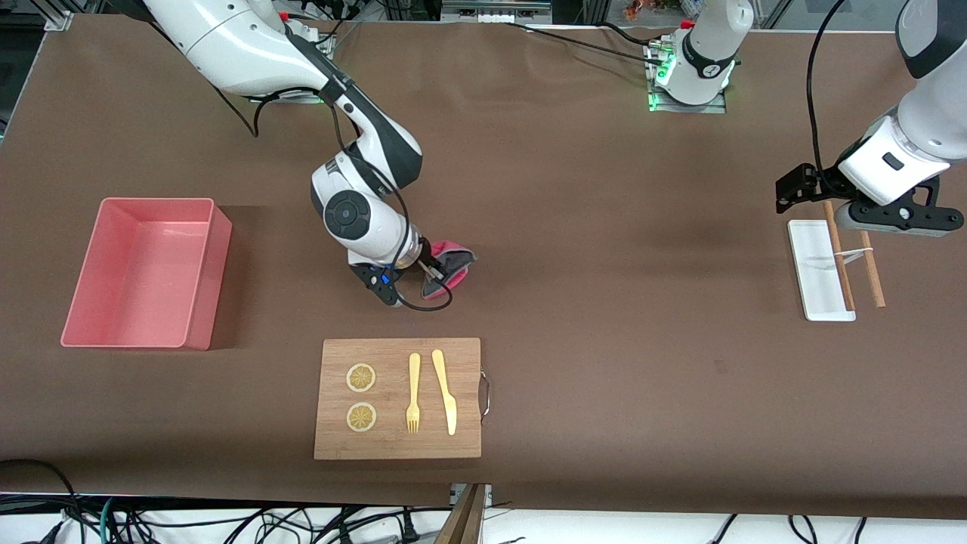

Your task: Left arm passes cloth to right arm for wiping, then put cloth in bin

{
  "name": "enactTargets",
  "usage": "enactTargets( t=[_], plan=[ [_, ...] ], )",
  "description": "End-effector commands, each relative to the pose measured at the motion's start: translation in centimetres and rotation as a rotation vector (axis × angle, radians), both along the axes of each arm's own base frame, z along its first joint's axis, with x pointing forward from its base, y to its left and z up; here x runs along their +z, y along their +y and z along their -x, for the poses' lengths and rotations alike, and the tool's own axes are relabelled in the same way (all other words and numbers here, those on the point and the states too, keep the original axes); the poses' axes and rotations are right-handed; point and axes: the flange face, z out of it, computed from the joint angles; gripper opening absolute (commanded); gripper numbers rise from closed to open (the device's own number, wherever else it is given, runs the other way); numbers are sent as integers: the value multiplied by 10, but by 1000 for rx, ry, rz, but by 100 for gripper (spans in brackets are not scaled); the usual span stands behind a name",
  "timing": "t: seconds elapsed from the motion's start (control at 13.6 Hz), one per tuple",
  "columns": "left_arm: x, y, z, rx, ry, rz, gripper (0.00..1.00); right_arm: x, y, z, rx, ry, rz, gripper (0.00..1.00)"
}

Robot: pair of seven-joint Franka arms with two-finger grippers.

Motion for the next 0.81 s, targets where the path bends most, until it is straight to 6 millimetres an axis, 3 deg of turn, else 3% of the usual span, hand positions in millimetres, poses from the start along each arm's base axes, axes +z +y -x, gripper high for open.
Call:
enactTargets(
  t=[0.0,0.44,0.73],
  plan=[
    [2,-4,0,-23,-8,8,100,-3,-51,-20,128,41,61,0],
    [2,-3,1,-26,0,8,100,9,-178,-50,369,125,134,0],
    [1,-3,0,-25,-2,8,100,17,-247,-61,475,150,139,0]
  ],
)
